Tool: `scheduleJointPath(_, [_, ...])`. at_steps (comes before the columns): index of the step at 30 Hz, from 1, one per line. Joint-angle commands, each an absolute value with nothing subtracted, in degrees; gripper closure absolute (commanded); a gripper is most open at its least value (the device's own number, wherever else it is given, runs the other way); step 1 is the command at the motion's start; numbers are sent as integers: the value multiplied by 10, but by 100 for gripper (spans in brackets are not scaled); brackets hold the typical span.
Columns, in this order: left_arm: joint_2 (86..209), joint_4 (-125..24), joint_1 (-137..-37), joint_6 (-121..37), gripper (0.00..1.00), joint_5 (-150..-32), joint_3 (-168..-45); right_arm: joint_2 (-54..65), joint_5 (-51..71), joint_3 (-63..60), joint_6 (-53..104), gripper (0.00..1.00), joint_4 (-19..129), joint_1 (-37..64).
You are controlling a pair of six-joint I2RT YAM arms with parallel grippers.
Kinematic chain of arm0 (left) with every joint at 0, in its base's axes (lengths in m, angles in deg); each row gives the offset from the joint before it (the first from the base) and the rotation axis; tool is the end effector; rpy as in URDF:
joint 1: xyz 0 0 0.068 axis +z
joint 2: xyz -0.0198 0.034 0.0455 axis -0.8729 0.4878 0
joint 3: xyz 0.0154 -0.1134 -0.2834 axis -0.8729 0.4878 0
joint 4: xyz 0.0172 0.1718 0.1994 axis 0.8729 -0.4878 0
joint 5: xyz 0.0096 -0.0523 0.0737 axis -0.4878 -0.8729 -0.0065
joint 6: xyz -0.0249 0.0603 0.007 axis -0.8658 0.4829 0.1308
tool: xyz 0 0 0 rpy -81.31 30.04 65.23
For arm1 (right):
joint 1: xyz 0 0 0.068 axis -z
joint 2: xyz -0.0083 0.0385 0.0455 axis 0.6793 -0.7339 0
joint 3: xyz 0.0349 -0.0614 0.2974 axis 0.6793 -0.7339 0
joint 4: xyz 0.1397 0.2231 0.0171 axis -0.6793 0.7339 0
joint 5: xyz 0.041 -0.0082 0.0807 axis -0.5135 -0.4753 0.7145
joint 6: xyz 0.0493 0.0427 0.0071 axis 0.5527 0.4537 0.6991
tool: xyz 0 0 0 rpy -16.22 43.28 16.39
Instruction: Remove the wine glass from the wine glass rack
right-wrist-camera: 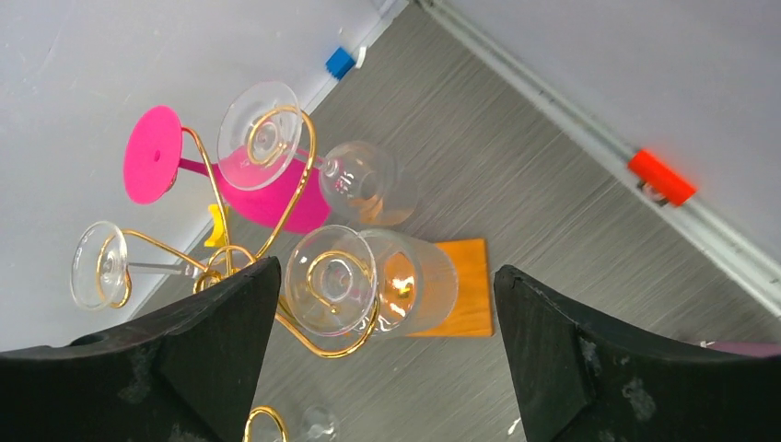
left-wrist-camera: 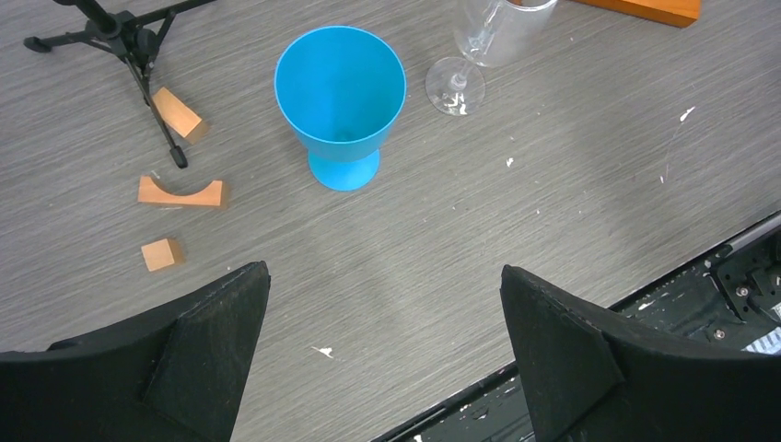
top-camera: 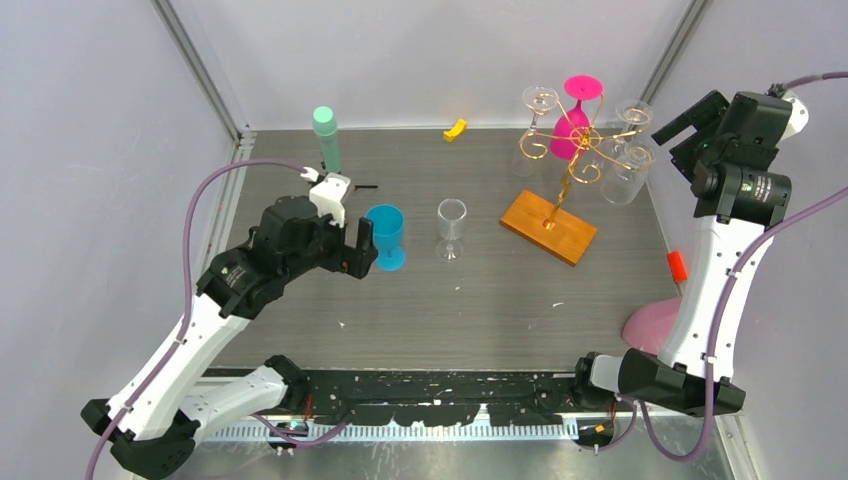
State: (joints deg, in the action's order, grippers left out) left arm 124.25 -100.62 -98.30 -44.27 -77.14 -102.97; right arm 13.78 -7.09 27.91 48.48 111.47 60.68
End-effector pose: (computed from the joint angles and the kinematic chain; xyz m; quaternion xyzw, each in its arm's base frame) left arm 0.1330 -0.0960 0.4114 0.1584 0.8574 -0.1736 0.4578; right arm 0.2113 -0.0770 0.5267 0.3796 0.7532 -0.0156 0.5370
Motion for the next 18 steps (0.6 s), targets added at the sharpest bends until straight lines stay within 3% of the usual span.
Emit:
scheduleJointPath(1, [1235,-975,-984,-452,0,-786,-1026,153,57,249,537,9,1085,645])
scheduleJointPath(7, [1231,-972,-985,-458,0,-794,-1019,162,138,211,573,12,1064,687])
scheduleJointPath(18, [1227,-970,-984,-471,0,-801,-1016,187,169,154,628,15,1027,700])
